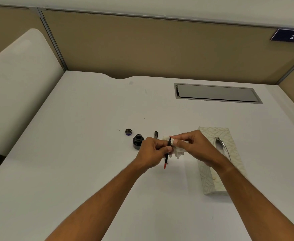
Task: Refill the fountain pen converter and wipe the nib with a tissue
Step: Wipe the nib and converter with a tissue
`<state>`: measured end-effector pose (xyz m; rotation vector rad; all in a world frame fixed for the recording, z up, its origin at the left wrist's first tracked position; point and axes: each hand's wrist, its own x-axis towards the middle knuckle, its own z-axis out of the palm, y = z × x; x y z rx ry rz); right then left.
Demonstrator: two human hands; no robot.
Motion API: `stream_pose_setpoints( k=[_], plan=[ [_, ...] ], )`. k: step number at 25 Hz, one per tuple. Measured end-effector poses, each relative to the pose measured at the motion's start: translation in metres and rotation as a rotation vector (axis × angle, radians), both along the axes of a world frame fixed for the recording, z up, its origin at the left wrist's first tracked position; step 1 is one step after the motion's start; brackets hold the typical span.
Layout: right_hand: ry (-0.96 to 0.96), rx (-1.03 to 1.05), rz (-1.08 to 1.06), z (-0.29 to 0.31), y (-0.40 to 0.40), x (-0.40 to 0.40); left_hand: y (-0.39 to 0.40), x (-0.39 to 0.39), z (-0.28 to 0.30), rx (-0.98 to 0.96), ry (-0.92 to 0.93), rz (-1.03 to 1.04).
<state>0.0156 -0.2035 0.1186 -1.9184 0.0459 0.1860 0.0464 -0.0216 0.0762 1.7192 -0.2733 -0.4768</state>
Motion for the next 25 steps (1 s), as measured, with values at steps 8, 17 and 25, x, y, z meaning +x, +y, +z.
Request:
stream_pose_setpoints(
  k=[8, 17, 25],
  plan=[
    [-0.047, -0.063, -0.067, -0.004, 0.004, -0.001, -0.001, -0.002, 0.0, 0.106, -0.186, 0.055],
    [0.032, 0.078, -0.028, -0.004, -0.001, -0.001, 0.002, 0.002, 0.001, 0.084, -0.085, -0.099],
    [0.157, 0.236, 0.084, 0.0, -0.007, -0.004, 0.005, -0.004, 0.011, -0.069, 0.1, -0.206]
  ],
)
